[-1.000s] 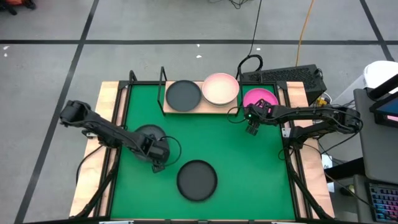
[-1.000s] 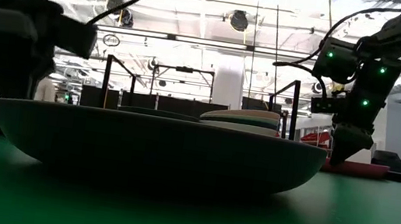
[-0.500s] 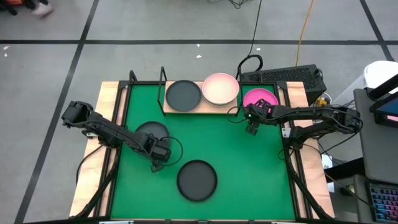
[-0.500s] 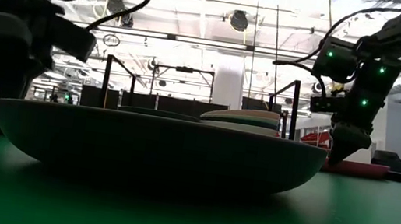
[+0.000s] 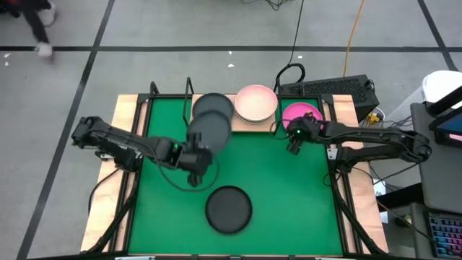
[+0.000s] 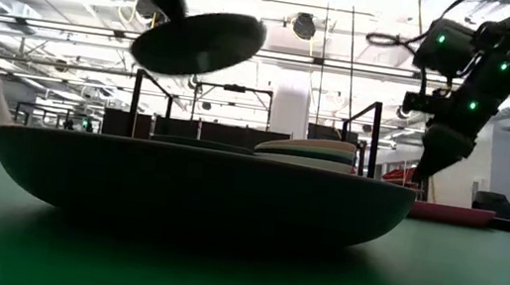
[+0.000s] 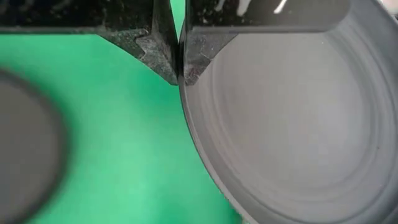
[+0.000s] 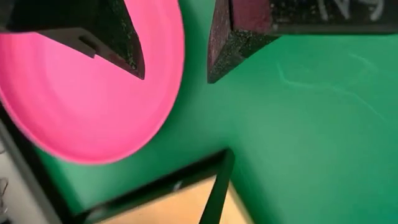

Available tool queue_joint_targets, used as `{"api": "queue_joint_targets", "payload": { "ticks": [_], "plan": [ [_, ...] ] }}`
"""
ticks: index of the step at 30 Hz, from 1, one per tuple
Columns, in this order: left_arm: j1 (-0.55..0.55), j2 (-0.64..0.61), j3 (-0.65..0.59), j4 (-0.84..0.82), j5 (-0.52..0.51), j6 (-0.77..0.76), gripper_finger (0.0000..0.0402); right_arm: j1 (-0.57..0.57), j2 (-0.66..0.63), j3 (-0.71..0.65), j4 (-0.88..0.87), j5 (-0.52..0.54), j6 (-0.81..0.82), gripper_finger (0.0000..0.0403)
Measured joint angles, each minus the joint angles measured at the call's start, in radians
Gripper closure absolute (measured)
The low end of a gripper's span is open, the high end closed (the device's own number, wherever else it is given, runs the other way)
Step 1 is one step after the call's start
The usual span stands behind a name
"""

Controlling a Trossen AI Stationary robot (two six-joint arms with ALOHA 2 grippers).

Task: Place and stack plates onto a shelf
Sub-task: Stack the top black plate on top of the black plate

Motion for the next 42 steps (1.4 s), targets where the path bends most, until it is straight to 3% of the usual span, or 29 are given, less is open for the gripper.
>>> {"api": "queue_joint_targets", "payload": {
  "ticks": [5, 11, 17, 27, 42],
  "plan": [
    [0.163, 0.001, 0.024, 0.047, -0.043, 0.218, 0.0392, 0.000, -0.105, 0.000, 0.032, -0.001, 0.003, 0.0248],
    [0.371, 0.036, 0.024, 0.104, 0.078, 0.376, 0.0392, 0.000, -0.212, 0.000, 0.117, -0.078, 0.001, 0.0248],
    [0.493, 0.116, 0.024, 0.116, 0.154, 0.455, 0.0392, 0.000, -0.285, 0.000, 0.170, -0.104, -0.002, 0.0248],
    [0.546, 0.253, 0.024, 0.129, 0.181, 0.544, 0.0377, 0.000, -0.343, 0.000, 0.177, -0.104, -0.008, 0.0248],
    [0.545, 0.258, 0.024, 0.112, 0.180, 0.567, 0.0371, 0.000, -0.355, 0.000, 0.176, -0.104, -0.008, 0.0248]
  ]
}}
